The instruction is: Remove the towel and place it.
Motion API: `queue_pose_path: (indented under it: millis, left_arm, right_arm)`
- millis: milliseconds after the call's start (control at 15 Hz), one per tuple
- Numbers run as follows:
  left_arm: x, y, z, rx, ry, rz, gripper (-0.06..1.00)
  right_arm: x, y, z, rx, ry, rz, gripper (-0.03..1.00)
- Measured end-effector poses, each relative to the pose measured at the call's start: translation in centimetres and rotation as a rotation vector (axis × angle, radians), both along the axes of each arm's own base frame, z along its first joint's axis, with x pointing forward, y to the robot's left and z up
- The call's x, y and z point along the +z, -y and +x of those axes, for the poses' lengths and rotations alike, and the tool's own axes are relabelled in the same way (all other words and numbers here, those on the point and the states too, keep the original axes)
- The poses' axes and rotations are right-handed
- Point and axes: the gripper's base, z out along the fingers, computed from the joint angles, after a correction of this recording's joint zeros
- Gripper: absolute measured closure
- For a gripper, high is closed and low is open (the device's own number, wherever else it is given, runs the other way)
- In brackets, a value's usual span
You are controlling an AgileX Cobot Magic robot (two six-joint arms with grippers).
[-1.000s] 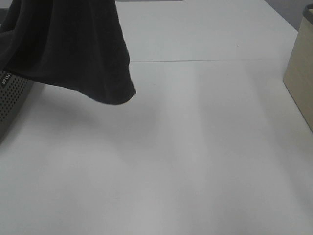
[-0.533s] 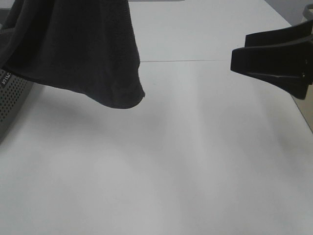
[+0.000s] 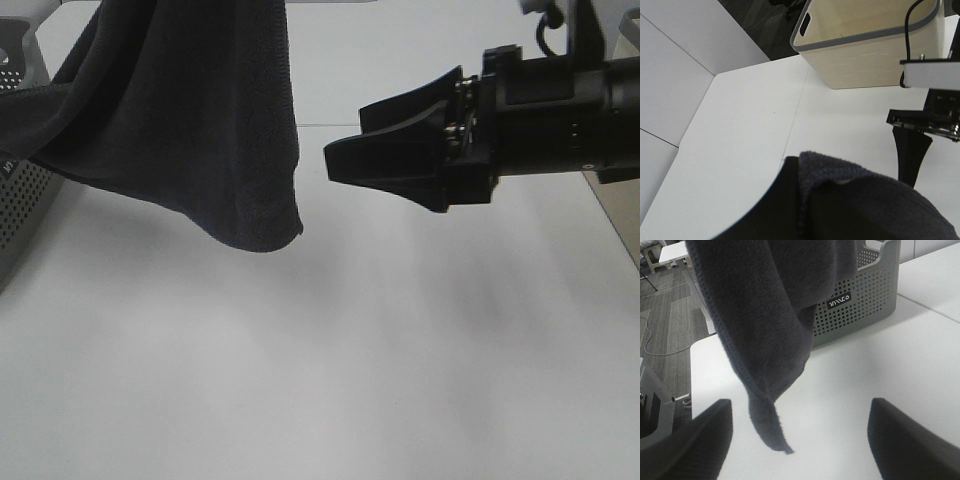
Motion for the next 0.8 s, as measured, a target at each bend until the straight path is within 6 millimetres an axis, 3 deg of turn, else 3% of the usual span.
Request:
queue_pose_path:
  millis: [267,467,800]
  left_arm:
    - [-0.1,0.3,0.5,0.01,0.01,-0.025,0.94]
    - [-0.6,0.6,1.0,0.009,-0.003,-0.017,0.94]
    - [-0.7,0.8,1.0,0.001,-0.02,-0.036,0.94]
  right_arm:
    - [-1.1,-4.7,0.2,0.145,-0.028,-0.024,0.24]
    - [-1.6,-5.6,0.5,0.164,-0.036,-0.034,0.24]
    - [-2.7,-5.0,1.7,0.054,0.002,-0.159,0.24]
